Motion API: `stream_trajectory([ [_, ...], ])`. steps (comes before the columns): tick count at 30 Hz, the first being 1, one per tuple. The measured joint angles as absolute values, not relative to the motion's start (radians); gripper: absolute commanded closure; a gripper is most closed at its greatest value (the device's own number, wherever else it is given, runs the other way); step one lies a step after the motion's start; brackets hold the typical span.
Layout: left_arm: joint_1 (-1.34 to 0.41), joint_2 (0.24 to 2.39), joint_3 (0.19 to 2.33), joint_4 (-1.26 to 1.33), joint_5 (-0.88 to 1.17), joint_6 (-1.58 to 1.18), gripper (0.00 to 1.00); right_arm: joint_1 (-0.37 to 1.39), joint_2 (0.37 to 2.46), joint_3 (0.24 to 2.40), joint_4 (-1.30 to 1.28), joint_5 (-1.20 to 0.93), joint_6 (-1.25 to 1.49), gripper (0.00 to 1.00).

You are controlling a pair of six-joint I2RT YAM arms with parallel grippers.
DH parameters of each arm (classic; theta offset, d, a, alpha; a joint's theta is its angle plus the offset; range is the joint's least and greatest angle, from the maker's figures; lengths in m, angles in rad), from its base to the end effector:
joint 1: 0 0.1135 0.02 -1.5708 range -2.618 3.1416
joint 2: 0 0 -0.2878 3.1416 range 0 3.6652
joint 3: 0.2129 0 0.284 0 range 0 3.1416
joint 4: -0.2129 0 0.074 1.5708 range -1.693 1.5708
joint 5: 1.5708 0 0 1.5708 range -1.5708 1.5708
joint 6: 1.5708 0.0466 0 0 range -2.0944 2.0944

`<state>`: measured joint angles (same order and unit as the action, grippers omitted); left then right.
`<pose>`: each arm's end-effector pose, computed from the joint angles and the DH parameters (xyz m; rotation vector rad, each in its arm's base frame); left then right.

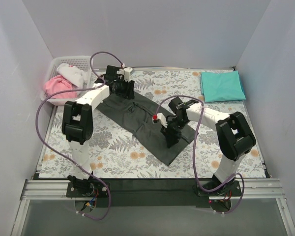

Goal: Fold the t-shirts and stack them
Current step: Fold the tshirt

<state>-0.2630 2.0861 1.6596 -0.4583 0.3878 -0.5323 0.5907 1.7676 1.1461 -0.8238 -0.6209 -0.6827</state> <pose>0.4913 -0.1505 0.2131 -0.1643 2.5380 -0.8102 0.2763 0.2179 0.1719 -1.7425 2.2599 0.9061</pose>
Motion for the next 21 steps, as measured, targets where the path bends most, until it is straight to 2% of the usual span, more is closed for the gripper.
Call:
stream_trajectory([
  [5, -0.243, 1.802, 1.429, -0.421, 0.34, -0.578, 0.56, 0.442, 1.736, 1.268, -0.844, -0.597, -0.699, 0.67],
  [8, -0.23, 1.716, 1.354, -0.391, 0.27, -0.62, 0.62, 0.373, 1.769, 1.337, -0.84, -0.545, -0.715, 0.71],
  [11, -0.207, 1.731, 1.324, -0.379, 0.225, -0.665, 0.66, 0.338, 1.842, 1.385, -0.826, -0.492, -0.714, 0.75],
  [16, -0.154, 1.836, 1.308, -0.385, 0.177, -0.719, 0.67, 0.326, 1.961, 1.393, -0.793, -0.413, -0.706, 0.8],
  [21, -0.141, 1.939, 1.33, -0.391, 0.138, -0.739, 0.71, 0.329, 1.949, 1.33, -0.732, -0.399, -0.694, 0.83],
])
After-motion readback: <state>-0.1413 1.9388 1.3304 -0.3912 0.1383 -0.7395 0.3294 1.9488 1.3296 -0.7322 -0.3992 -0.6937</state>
